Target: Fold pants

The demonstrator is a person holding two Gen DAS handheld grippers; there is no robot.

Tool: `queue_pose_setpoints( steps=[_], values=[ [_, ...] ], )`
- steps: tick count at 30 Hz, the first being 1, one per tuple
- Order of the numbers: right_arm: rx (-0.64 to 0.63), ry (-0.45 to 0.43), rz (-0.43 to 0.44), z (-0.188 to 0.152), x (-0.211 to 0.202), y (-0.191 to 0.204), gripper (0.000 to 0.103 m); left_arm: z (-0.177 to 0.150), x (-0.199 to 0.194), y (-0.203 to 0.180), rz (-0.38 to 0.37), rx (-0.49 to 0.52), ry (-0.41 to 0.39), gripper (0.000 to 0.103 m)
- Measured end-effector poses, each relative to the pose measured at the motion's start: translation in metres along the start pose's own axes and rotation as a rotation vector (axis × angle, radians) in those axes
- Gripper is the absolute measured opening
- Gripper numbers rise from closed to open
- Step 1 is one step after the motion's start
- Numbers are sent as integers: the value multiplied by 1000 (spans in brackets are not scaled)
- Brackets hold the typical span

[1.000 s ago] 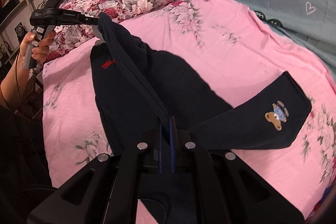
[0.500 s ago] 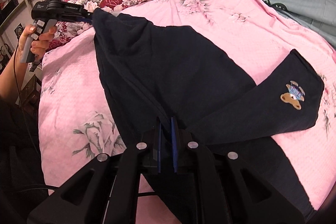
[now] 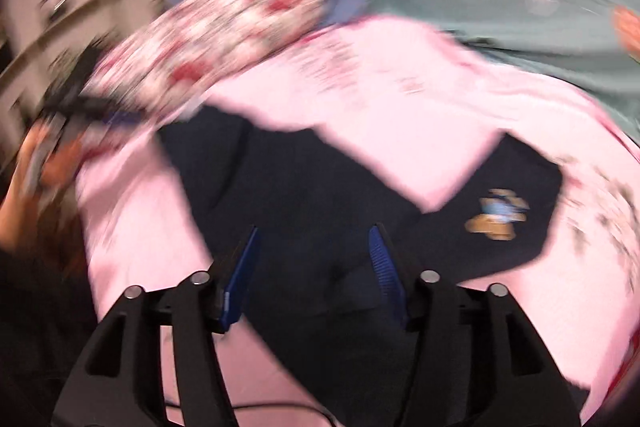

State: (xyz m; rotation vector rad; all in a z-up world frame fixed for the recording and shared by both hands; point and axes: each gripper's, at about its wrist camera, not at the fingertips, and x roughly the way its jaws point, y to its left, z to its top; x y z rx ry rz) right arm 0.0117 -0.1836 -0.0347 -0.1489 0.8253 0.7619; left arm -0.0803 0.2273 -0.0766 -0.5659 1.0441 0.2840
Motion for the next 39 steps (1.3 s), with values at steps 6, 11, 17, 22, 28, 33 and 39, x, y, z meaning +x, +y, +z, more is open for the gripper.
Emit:
queue_pose_setpoints(
  steps=[6,11,17,22,28,33,39],
  values=[
    [129,-47,-24,-1,3,-27,59,-4,26,-15,-64,-44,126,84],
    [110,-34,-82,-8,9,-27,59,-7,41,-14,-61,-93,154,70],
    [133,-25,-64,-18,15,-38,59,0,61,-15,-69,-139,207,40],
    [113,-17,-68,-20,16,-38,59,9,66,-17,-17,-142,160,45],
    [115,2,-70,-21,20,-37,59,12,56,-28,37,-94,123,33],
    [75,26,-77,-19,23,-27,59,16,43,-27,71,-69,76,33],
    [49,41,-84,-18,26,-19,59,20,40,-24,77,-38,33,17]
  ],
)
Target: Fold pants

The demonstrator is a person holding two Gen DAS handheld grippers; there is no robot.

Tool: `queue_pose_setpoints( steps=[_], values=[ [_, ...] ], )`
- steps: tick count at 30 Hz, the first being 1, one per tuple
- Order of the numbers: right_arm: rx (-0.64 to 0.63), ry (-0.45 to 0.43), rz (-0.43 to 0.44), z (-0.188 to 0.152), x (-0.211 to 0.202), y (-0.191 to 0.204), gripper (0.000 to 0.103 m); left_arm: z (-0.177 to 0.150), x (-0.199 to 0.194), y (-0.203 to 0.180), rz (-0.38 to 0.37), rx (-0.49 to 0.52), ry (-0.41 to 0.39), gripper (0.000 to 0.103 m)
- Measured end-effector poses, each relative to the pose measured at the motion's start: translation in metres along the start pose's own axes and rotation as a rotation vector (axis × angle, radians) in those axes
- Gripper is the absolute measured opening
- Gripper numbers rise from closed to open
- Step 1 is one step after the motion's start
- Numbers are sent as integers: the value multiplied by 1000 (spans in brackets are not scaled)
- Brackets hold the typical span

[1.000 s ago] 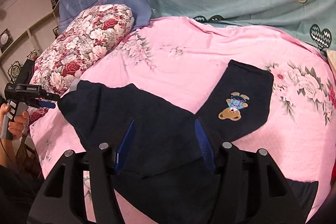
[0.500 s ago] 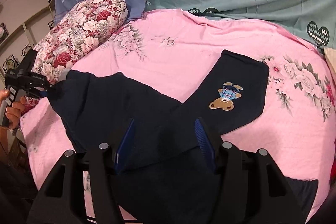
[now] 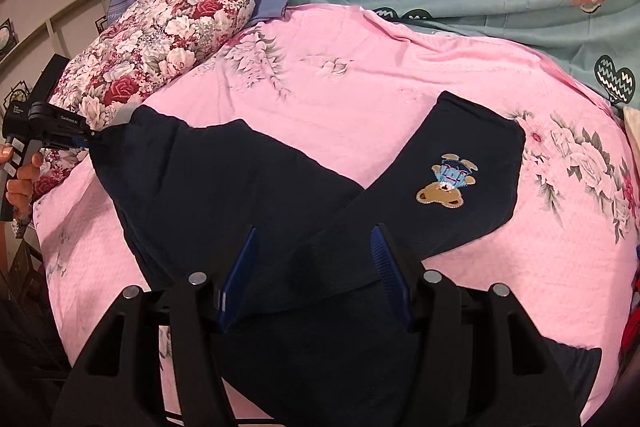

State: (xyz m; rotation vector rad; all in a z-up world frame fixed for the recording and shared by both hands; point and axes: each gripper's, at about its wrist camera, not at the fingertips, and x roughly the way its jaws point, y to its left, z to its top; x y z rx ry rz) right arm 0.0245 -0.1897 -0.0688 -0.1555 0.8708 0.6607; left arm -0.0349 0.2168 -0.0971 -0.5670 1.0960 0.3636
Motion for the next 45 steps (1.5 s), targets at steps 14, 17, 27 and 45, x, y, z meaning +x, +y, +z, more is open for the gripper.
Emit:
queue_pose_setpoints(
  steps=[14,17,27,45],
  values=[
    [55,31,3,9,-2,-1,59,-3,9,28,11,-19,-4,19],
    [63,37,-6,10,0,0,59,-7,20,25,66,6,-33,41],
    [156,125,-129,14,10,-26,59,-5,-1,28,160,21,-80,79],
    [346,168,-259,116,95,-103,59,-42,26,-43,175,226,-28,92]
  ],
)
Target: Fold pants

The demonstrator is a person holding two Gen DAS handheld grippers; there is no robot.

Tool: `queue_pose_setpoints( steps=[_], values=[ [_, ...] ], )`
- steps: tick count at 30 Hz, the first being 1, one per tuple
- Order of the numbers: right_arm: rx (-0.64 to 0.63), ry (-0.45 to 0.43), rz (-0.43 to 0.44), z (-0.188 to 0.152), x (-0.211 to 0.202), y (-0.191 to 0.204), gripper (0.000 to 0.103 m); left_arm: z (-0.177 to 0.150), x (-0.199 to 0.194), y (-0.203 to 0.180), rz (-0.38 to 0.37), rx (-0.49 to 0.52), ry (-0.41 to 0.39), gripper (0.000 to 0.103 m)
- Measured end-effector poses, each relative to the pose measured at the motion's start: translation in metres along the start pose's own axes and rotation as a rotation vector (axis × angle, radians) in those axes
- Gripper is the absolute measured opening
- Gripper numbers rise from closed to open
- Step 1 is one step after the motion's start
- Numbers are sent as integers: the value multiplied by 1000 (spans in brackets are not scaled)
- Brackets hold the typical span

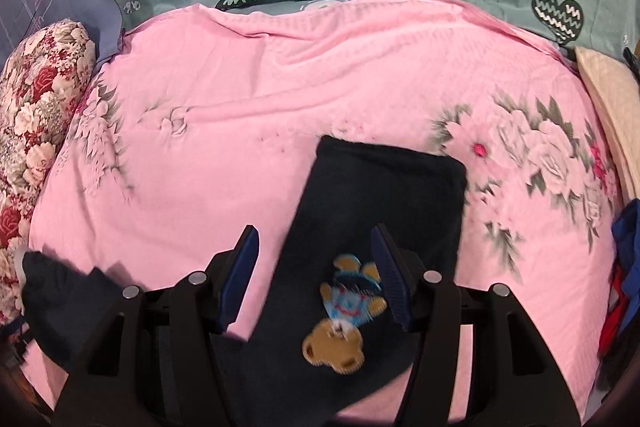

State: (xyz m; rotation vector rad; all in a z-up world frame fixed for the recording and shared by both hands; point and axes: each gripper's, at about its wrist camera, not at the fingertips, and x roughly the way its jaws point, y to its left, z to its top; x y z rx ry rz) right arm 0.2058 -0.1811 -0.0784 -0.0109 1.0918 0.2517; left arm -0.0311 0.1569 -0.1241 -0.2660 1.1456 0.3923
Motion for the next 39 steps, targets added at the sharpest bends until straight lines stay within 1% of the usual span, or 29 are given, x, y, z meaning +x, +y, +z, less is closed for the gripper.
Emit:
queue_pose_setpoints(
  steps=[2,6,9,11,14,18,19,20,21,25,28,33,34,35,36,37,38,39],
  values=[
    [7,16,-3,9,10,4,59,-1,5,-1,11,14,6,95],
    [25,39,-38,23,28,9,59,-2,16,4,16,0,34,98],
    [43,67,-82,30,42,11,59,0,26,15,-45,-65,78,100],
    [47,85,-105,34,49,13,59,-1,28,20,-69,-86,88,101],
    [44,102,-140,35,55,16,59,-2,28,18,-62,-73,80,101],
    [51,111,-163,36,58,15,59,-4,26,17,-57,-68,77,101],
    [58,110,-165,35,59,14,57,-4,27,16,-58,-68,77,101],
    [68,113,-158,35,61,11,46,-4,26,17,-59,-68,77,101],
    [73,120,-155,35,63,10,43,-4,26,17,-59,-68,77,101],
    [55,142,-186,36,72,8,42,-5,26,17,-57,-67,74,101],
    [79,146,-184,39,74,5,42,-3,28,15,-57,-71,74,101],
    [80,154,-204,45,79,6,42,-5,27,16,-58,-74,73,101],
    [84,152,-213,44,77,7,37,-5,28,16,-59,-74,74,101],
    [91,152,-223,45,77,5,30,-6,27,17,-61,-75,75,101],
    [101,152,-229,46,76,3,26,-6,27,17,-63,-76,77,101],
    [114,153,-228,46,75,0,18,-6,27,17,-64,-76,77,101],
    [120,154,-225,45,74,-2,14,-7,26,18,-66,-75,77,101],
    [125,152,-221,45,73,-5,13,-8,26,18,-67,-74,77,101]
  ],
)
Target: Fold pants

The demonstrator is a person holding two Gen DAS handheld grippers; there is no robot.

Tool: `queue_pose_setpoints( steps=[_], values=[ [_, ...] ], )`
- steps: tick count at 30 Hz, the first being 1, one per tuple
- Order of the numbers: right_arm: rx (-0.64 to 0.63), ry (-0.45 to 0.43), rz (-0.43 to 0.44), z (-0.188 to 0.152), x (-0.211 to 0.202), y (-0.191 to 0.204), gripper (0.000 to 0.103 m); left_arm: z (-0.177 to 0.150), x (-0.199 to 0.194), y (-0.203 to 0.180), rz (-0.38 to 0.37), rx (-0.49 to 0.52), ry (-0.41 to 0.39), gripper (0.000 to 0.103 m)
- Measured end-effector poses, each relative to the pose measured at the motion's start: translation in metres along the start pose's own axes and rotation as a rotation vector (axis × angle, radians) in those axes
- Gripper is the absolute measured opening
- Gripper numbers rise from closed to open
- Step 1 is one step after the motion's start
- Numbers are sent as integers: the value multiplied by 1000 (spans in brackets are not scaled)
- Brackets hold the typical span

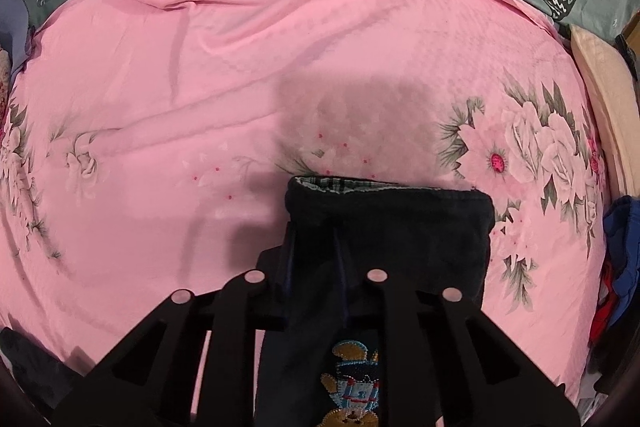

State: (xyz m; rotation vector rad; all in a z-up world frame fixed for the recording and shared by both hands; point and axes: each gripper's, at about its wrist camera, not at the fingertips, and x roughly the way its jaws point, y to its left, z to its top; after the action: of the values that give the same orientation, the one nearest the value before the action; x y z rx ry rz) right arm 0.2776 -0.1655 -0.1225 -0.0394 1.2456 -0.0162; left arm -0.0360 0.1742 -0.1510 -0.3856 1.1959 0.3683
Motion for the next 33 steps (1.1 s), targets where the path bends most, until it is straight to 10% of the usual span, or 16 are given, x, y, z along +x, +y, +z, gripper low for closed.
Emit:
queue_pose_setpoints(
  steps=[13,33],
  values=[
    [96,-110,179,-23,-62,-56,5,-10,-10,-5,3,44,-6,100],
    [208,-384,298,-176,-215,-181,5,-12,-4,-23,-15,73,26,100]
  ],
)
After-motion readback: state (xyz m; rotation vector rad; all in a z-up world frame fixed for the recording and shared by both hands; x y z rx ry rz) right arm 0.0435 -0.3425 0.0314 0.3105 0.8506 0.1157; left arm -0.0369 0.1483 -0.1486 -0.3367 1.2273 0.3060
